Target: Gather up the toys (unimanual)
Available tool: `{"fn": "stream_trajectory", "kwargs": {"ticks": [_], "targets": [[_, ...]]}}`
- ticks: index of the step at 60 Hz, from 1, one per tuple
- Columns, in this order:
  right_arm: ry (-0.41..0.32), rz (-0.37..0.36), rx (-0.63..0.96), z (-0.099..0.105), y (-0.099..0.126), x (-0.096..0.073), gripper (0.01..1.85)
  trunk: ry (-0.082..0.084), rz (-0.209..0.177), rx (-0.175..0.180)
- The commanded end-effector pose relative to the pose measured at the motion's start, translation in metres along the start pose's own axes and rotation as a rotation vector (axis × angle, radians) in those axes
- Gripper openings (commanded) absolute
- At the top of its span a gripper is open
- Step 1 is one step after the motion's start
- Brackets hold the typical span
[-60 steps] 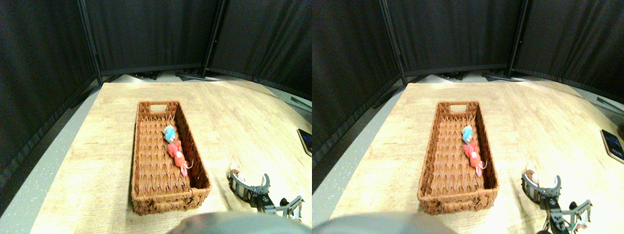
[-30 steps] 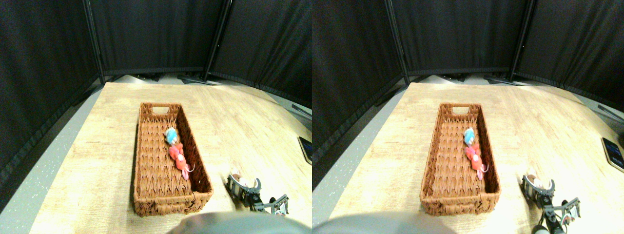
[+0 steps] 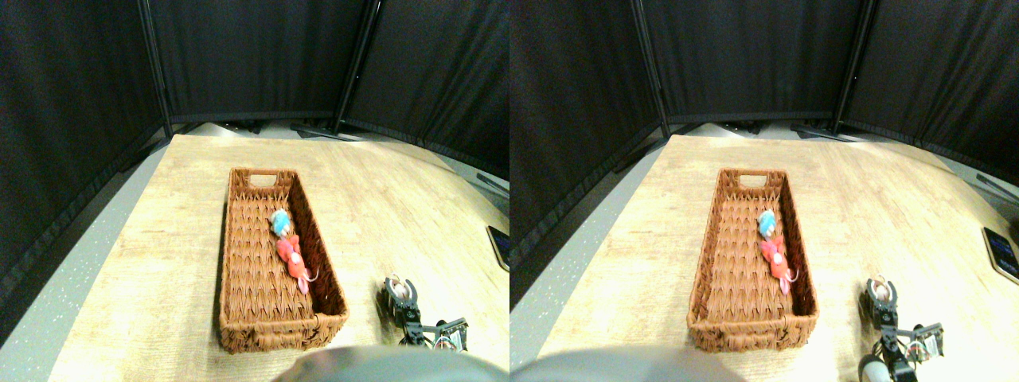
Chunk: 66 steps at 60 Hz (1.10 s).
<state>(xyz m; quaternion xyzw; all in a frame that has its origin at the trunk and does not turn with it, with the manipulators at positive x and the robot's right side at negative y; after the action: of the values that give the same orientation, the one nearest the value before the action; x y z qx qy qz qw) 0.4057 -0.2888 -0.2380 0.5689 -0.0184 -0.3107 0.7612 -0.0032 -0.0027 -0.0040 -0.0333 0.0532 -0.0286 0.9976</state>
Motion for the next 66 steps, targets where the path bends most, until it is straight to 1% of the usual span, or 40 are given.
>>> {"fn": "stream_trajectory", "kwargs": {"ticks": [1,2,4,7,9,11,13,15,19,21,23,26,27,33,35,38,39,40,45,50,57,58,59,60,65,66], "targets": [[0.03,0.06,-0.011,0.0,0.014,-0.002,0.06,0.009,0.01,-0.017],[0.044,0.071,-0.014,-0.001,0.016,-0.002,0.06,0.008,0.011,-0.019],[0.047,0.077,-0.013,-0.002,0.021,-0.002,0.06,0.007,0.014,-0.022],[0.079,0.112,-0.027,-0.004,0.029,-0.003,0.06,0.005,0.015,-0.026],[0.086,0.118,-0.02,-0.006,0.035,-0.004,0.06,-0.001,0.019,-0.031],[0.093,0.128,-0.022,-0.007,0.038,-0.005,0.06,-0.003,0.021,-0.033],[0.111,0.163,-0.058,-0.011,0.047,-0.006,0.06,-0.004,0.025,-0.039],[0.113,0.168,-0.065,-0.012,0.049,-0.007,0.06,-0.008,0.027,-0.042],[0.139,0.192,-0.078,-0.02,0.064,-0.011,0.06,-0.013,0.034,-0.05],[0.192,0.233,-0.114,-0.025,0.074,-0.011,0.06,-0.019,0.038,-0.058],[0.198,0.237,-0.116,-0.026,0.076,-0.011,0.06,-0.021,0.041,-0.064],[0.208,0.246,-0.118,-0.033,0.09,-0.012,0.06,-0.024,0.046,-0.071],[0.208,0.246,-0.118,-0.033,0.09,-0.012,0.06,-0.025,0.047,-0.073],[0.243,0.289,-0.189,-0.046,0.117,-0.017,0.06,-0.034,0.059,-0.091],[0.246,0.293,-0.202,-0.047,0.119,-0.018,0.06,-0.038,0.063,-0.098],[0.267,0.306,-0.258,-0.054,0.131,-0.023,0.06,-0.042,0.069,-0.105],[0.267,0.306,-0.258,-0.054,0.131,-0.023,0.06,-0.043,0.072,-0.108],[0.281,0.315,-0.264,-0.057,0.134,-0.025,0.06,-0.044,0.073,-0.11],[0.289,0.337,-0.295,-0.065,0.141,-0.03,0.06,-0.052,0.087,-0.125],[0.338,0.349,-0.283,-0.072,0.146,-0.029,0.06,-0.059,0.096,-0.135],[0.37,0.365,-0.287,-0.079,0.152,-0.031,0.06,-0.071,0.111,-0.153],[0.396,0.372,-0.284,-0.082,0.155,-0.032,0.06,-0.072,0.113,-0.156],[0.396,0.372,-0.284,-0.082,0.155,-0.032,0.06,-0.073,0.115,-0.158],[0.413,0.378,-0.291,-0.085,0.158,-0.032,0.06,-0.074,0.117,-0.161],[0.418,0.391,-0.309,-0.089,0.162,-0.036,0.06,-0.08,0.128,-0.174],[0.44,0.402,-0.311,-0.093,0.165,-0.037,0.06,-0.082,0.132,-0.177]]}}
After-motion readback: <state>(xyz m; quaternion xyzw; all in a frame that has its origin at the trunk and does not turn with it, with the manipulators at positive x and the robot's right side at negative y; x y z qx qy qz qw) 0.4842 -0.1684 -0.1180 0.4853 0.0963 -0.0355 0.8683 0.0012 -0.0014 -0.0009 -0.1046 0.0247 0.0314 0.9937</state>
